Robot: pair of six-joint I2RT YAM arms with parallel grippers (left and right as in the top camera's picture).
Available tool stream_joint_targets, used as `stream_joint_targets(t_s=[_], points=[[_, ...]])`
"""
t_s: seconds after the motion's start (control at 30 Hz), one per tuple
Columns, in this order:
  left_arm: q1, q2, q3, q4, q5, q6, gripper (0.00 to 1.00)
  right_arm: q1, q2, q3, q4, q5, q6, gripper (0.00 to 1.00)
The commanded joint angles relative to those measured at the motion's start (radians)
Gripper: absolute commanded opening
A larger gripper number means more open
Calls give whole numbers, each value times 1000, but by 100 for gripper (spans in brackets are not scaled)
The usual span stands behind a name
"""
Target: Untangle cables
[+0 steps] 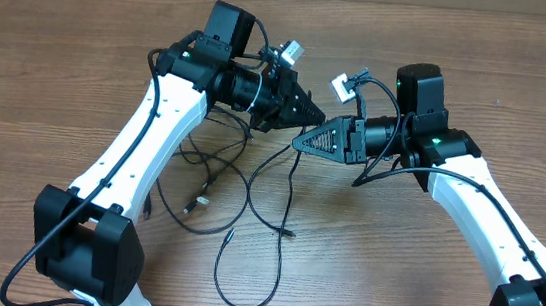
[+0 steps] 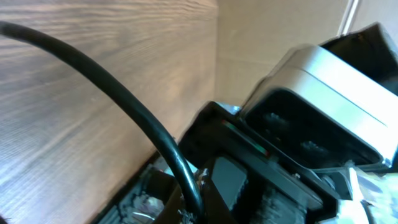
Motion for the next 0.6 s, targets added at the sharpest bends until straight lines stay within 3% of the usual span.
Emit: stream_joint_targets(t_s=[0.0,0.13,0.2,0.23,0.3,0.37,0.57], points=[[-1,8,-3,-13,-127,87,4,-1,-3,27,-8,46,-8,24],[2,6,-2,-94,-396,194,4,-27,-3,27,-127,299,-12,38],[15,-5,-2,-117,-483,245,4,-44,-3,27,-246,553,-11,41],[20,-11,0,-119,-494,256,4,-47,-3,27,-274,613,-11,41],[45,-51,24,-116,-509,306,4,-56,-3,27,-427,934,-11,42],[64,-82,71,-116,-528,332,4,-58,-3,27,-501,1077,-11,42],[115,-158,352,-116,-587,386,4,-58,-3,27,-606,1236,-11,42]])
